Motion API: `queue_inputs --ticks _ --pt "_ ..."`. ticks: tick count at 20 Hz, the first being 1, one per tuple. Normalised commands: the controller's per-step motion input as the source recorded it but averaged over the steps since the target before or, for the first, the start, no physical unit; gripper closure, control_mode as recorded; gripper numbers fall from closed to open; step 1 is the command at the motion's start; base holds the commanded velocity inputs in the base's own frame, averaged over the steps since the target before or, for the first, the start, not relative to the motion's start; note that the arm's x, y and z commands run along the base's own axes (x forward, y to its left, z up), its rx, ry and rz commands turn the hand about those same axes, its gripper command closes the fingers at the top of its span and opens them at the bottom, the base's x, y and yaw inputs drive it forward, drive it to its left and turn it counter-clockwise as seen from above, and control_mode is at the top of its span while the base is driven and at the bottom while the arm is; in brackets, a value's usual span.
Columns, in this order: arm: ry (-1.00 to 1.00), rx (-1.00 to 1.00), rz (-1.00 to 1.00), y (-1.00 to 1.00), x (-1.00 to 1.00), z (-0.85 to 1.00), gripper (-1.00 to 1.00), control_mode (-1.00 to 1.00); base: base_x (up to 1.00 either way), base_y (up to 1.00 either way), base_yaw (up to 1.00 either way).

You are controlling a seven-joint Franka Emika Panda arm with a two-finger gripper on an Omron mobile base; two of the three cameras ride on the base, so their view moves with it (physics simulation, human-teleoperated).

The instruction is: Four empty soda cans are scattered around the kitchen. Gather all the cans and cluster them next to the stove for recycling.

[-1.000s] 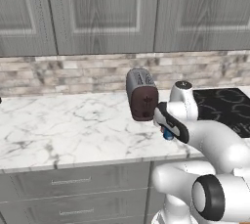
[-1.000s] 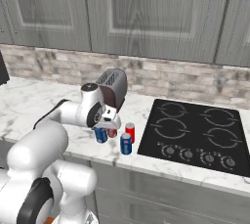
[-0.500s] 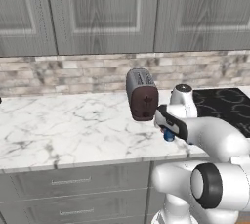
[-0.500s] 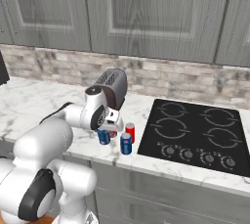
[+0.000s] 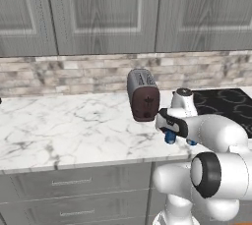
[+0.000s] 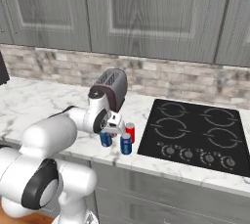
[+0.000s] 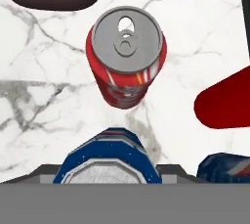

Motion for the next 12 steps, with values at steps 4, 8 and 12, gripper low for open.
queue_inputs --ticks 4,8,12 --pt "0.00 0.00 0.00 0.00 0.10 -0.19 1.00 -1.00 0.00 0.00 0.00" --pt "0.00 0.00 0.00 0.00 0.09 -0.17 1.00 -1.00 0.00 0.00 0.00" --pt "0.00 0.00 0.00 -0.01 0.03 -0.10 1.00 -1.00 0.00 0.00 0.00"
